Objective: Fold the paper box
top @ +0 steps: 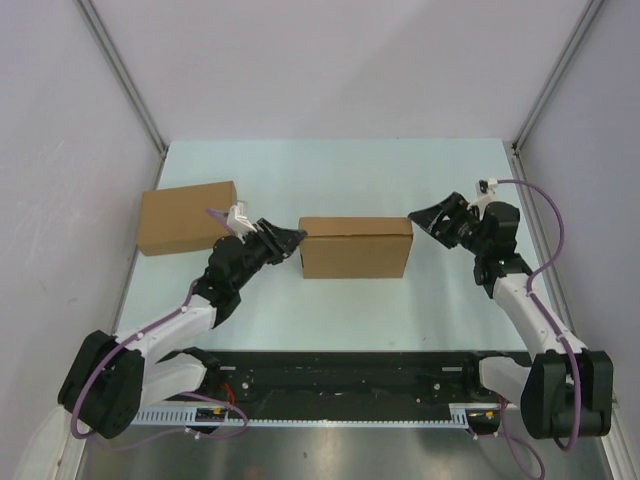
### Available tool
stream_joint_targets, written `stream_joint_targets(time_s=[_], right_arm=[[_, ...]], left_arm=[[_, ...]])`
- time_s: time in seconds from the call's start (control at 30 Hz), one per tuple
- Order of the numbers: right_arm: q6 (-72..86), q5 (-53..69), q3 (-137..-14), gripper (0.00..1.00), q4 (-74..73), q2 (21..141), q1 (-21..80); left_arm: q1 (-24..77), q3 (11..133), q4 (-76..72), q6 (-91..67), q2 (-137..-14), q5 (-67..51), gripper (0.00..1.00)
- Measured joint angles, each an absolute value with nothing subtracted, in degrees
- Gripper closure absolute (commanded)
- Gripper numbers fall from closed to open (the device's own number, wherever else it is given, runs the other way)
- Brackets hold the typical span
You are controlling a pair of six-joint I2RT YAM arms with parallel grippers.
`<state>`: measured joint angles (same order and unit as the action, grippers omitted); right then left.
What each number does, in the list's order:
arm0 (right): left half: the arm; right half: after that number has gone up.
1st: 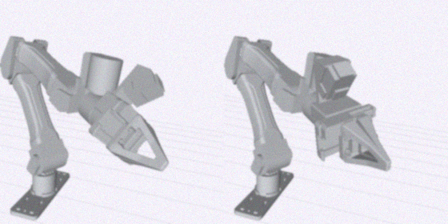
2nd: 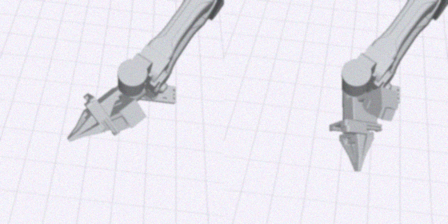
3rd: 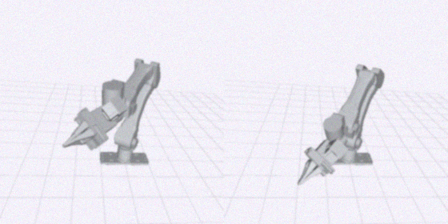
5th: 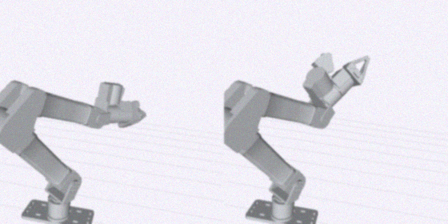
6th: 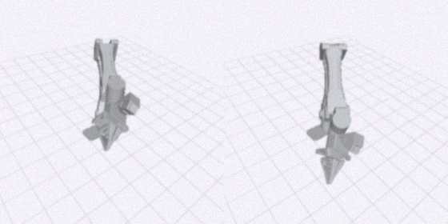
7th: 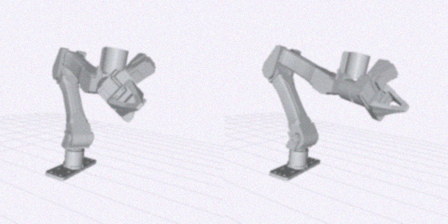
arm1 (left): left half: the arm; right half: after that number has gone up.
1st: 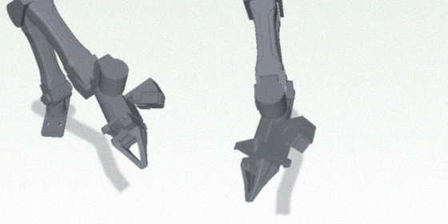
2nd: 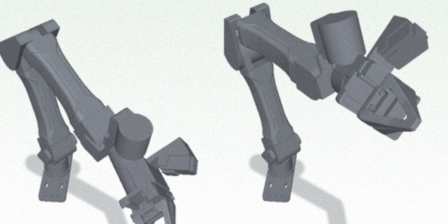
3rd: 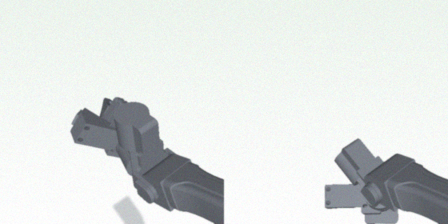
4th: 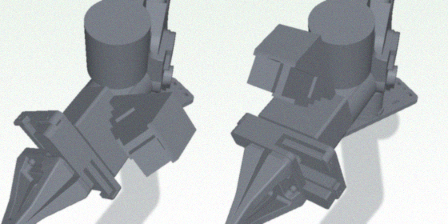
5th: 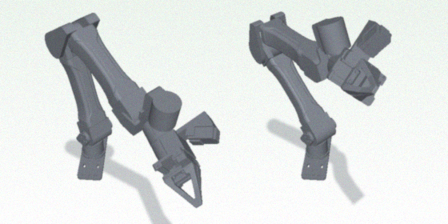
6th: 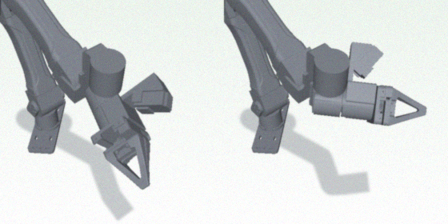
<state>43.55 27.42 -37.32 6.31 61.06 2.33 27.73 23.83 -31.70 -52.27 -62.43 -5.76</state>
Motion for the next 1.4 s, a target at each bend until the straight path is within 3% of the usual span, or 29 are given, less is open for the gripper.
stream_joint_targets(time_s=[0.6,1.4], right_arm=[[43.8,34.2,-35.0,0.48,12.0,64.3,3.6],[44.2,37.0,-27.0,0.60,27.5,64.9,2.0]], left_arm=[[27.7,24.9,-30.0,-51.4,-62.5,-5.7,0.55],[27.7,24.2,-31.6,-51.0,-63.0,-5.7,0.56]])
